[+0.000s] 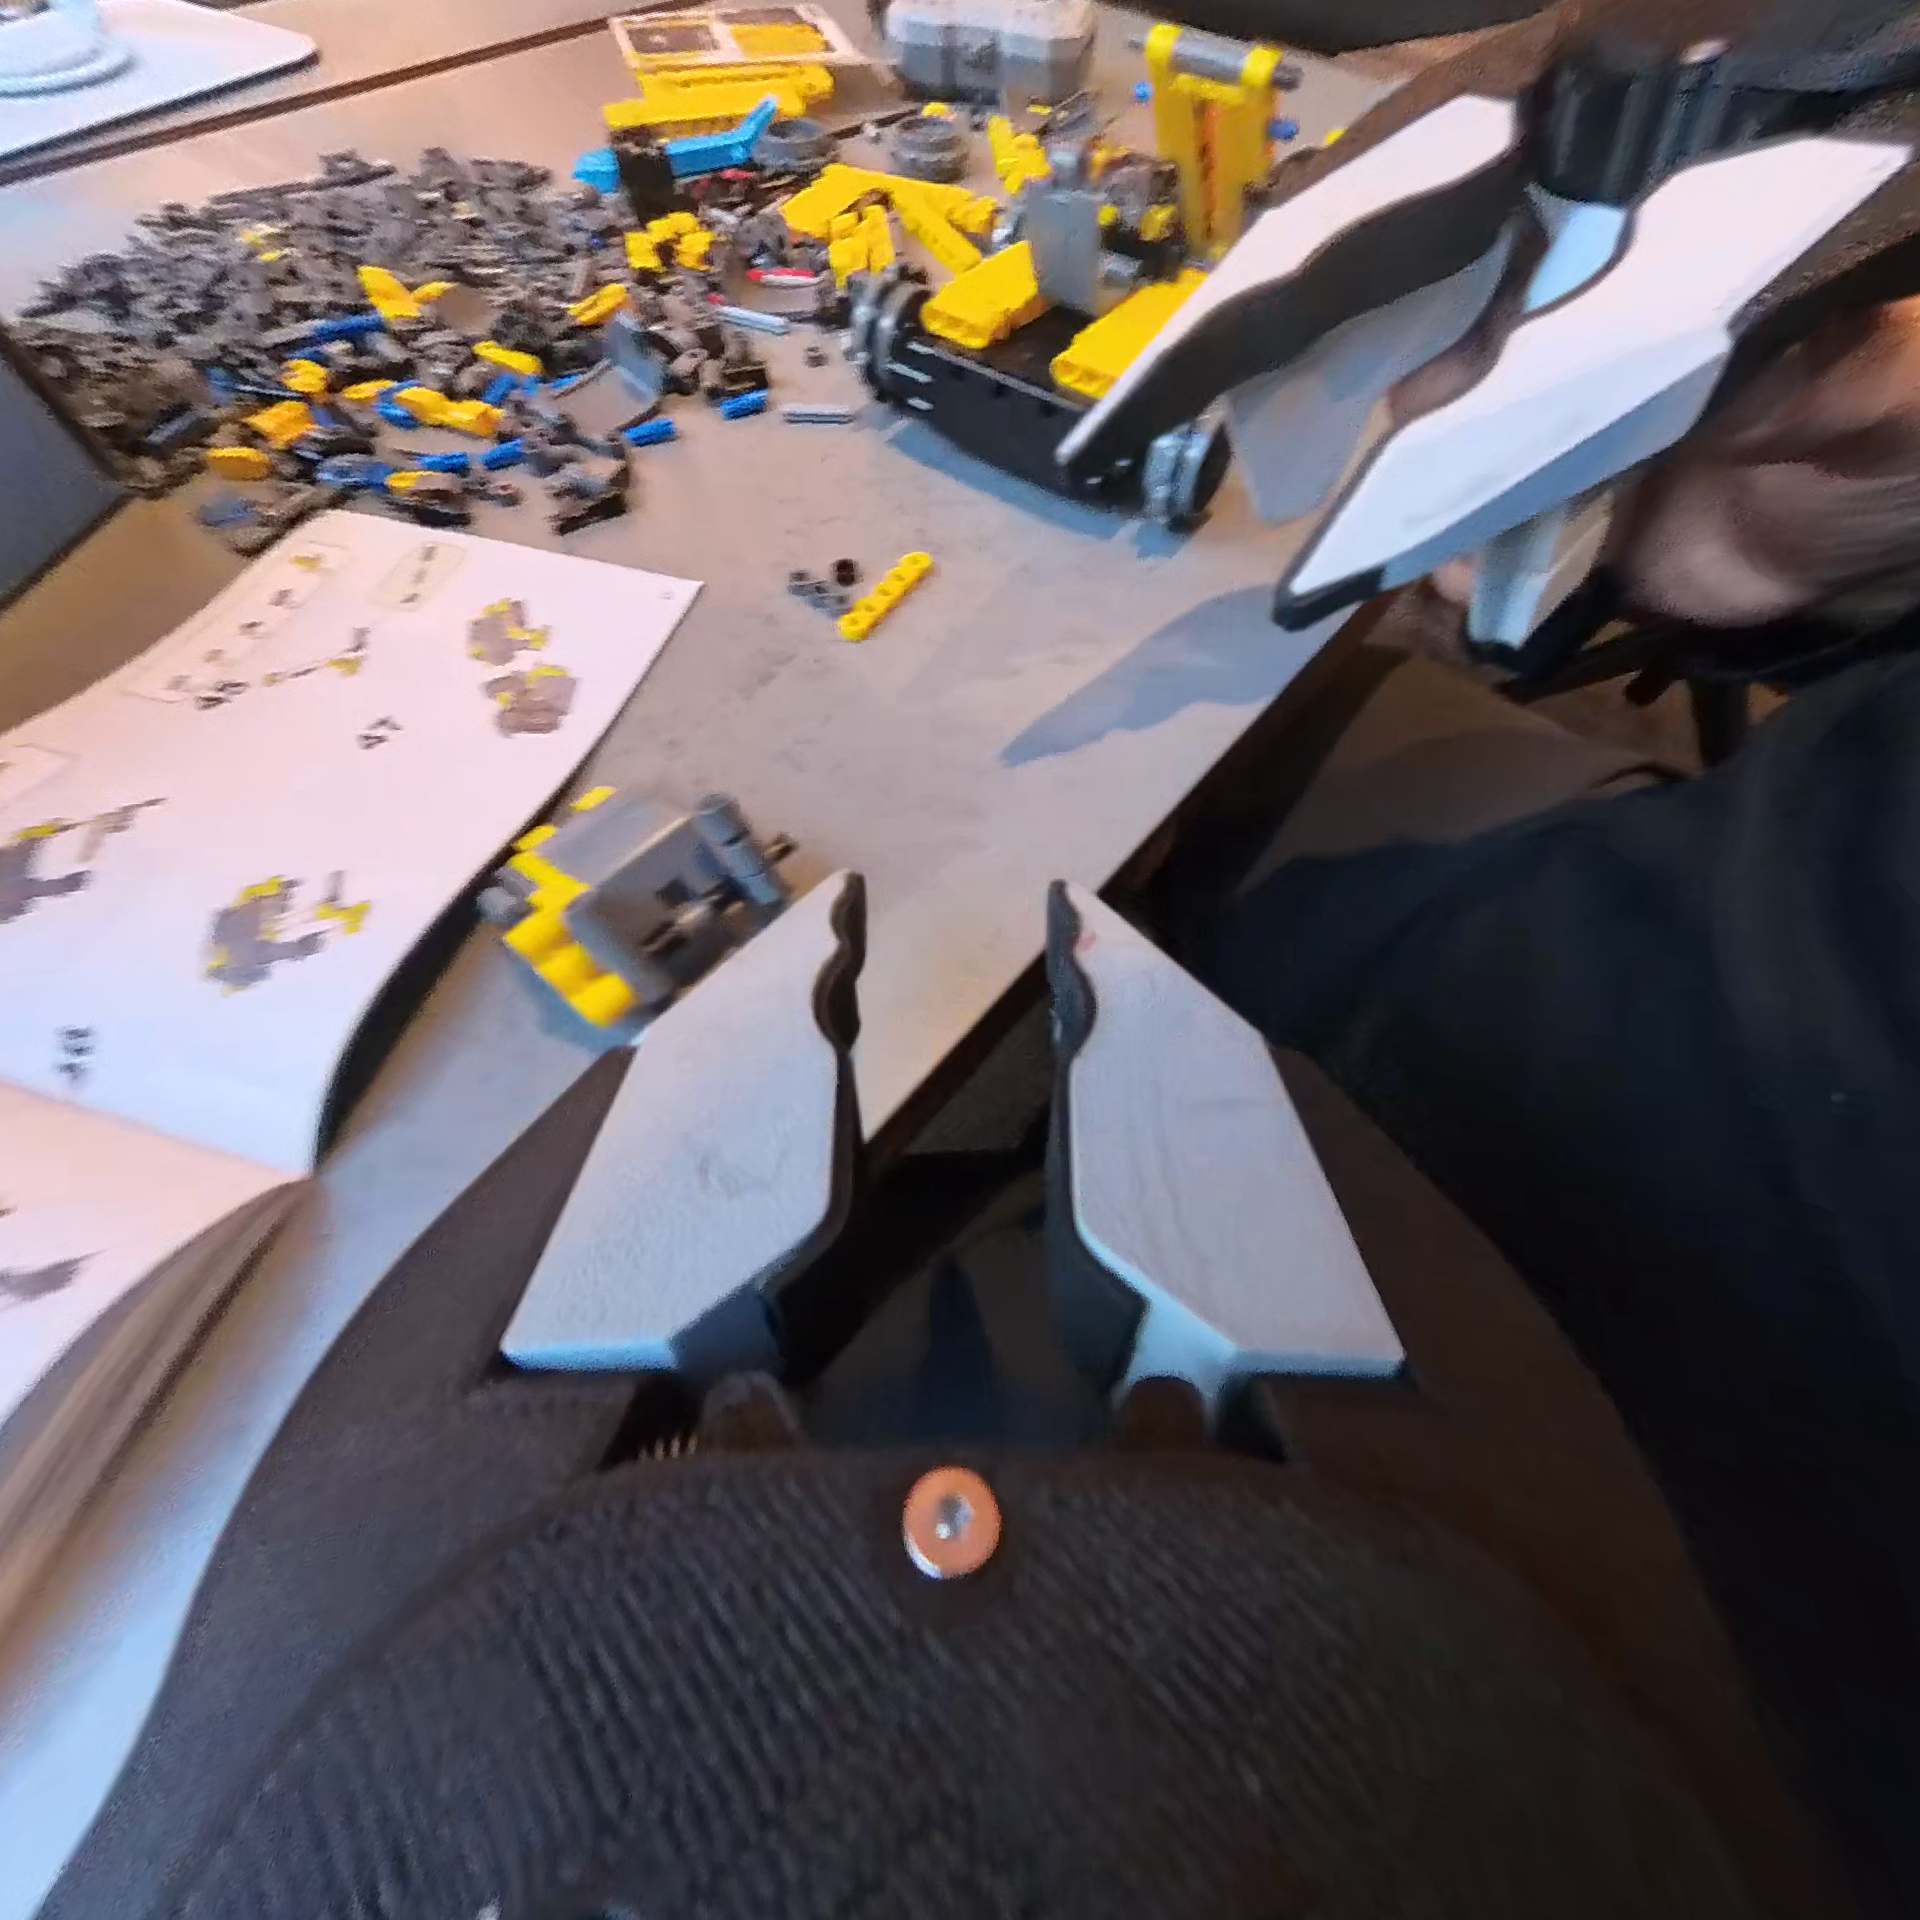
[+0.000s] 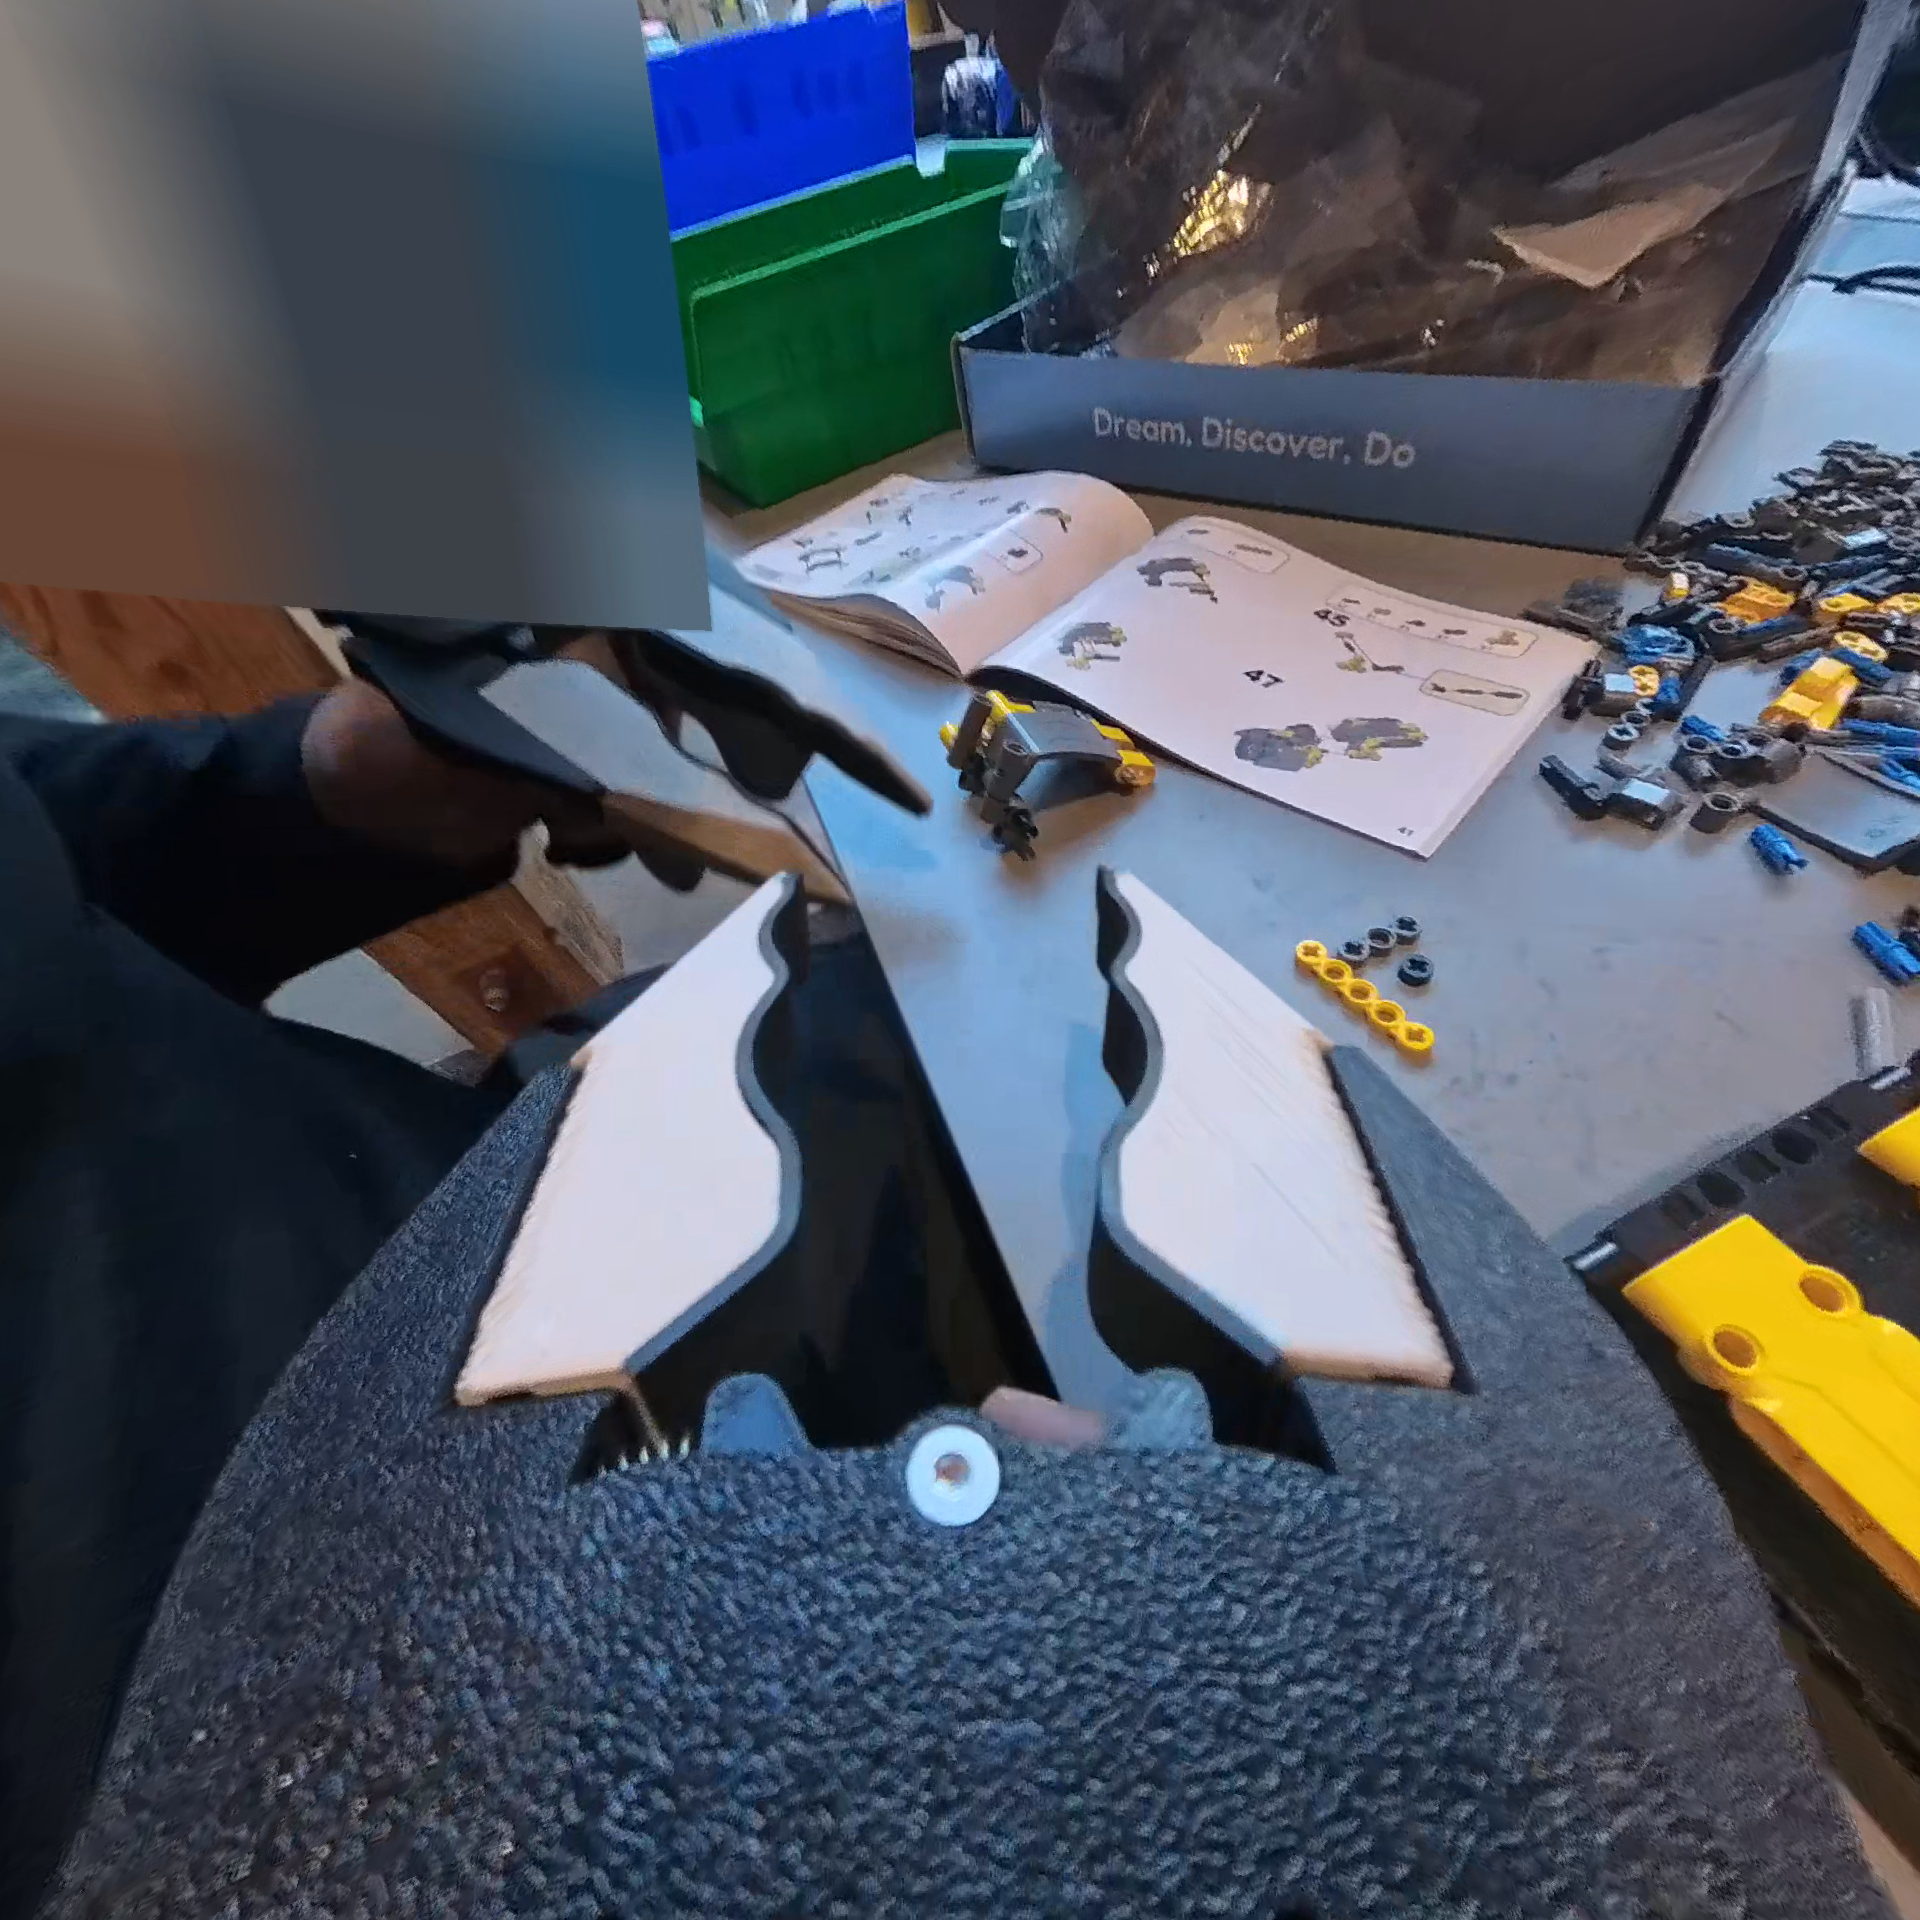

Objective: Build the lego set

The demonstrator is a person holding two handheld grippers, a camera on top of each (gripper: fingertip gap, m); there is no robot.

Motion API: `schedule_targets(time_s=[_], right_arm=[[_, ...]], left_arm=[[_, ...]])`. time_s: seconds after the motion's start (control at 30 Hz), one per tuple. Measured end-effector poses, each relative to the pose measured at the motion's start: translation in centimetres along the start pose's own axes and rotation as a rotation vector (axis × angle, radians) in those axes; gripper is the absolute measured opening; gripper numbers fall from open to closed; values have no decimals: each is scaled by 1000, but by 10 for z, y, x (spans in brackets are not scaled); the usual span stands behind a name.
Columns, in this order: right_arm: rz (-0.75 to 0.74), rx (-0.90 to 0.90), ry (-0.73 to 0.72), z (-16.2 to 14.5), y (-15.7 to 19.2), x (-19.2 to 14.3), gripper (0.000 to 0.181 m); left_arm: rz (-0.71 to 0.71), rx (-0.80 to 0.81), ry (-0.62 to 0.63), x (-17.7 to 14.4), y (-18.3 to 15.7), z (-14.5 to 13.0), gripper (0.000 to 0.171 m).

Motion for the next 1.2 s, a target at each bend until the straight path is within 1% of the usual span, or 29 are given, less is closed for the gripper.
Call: schedule_targets(time_s=[0.13,0.27,0.37,0.47,0.53,0.6,0.67,0.73,0.8,0.87,0.93,0.97,1.03,1.1,1.2], right_arm=[[-32,9,66,-9,-12,11,53],[-33,40,97,-14,-20,20,51],[-24,38,121,-19,-21,27,50],[-12,27,154,-24,-19,31,48],[15,29,162,-25,-16,33,48],[56,47,170,-26,-13,35,45],[104,75,162,-25,-10,35,36],[159,116,148,-23,-8,34,20],[193,160,135,-20,-8,33,16],[207,183,124,-18,-9,33,14],[228,162,105,-16,-5,32,2],[234,143,95,-15,-3,32,0],[229,107,80,-14,-1,32,0],[222,75,64,-13,1,33,0],[215,42,48,-12,3,33,0]], left_arm=[[37,35,2,-10,28,3,33],[75,82,37,-12,52,-3,32],[59,70,35,-10,62,-4,34],[25,98,-3,-11,63,0,34],[-24,109,-32,-11,61,2,31],[-79,106,-46,-11,60,1,32],[-109,103,-51,-10,61,1,34],[-129,81,-60,-9,62,2,37],[-168,63,-59,-8,60,0,38],[-193,84,-69,-10,55,-1,33],[-196,105,-116,-14,54,2,28],[-212,105,-130,-16,53,3,27],[-255,92,-135,-19,50,3,27],[-288,64,-119,-19,50,2,31],[-284,63,-115,-18,50,2,32]])
Point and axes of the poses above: each gripper's, where its closed fingertips meet, x out along the fingers, z out of its top, y = z × x across the jaws, the point moved 2 cm from there along -x, back along the fingers, and after that the axes turned 1 degree about -y, right-handed, at the moved point
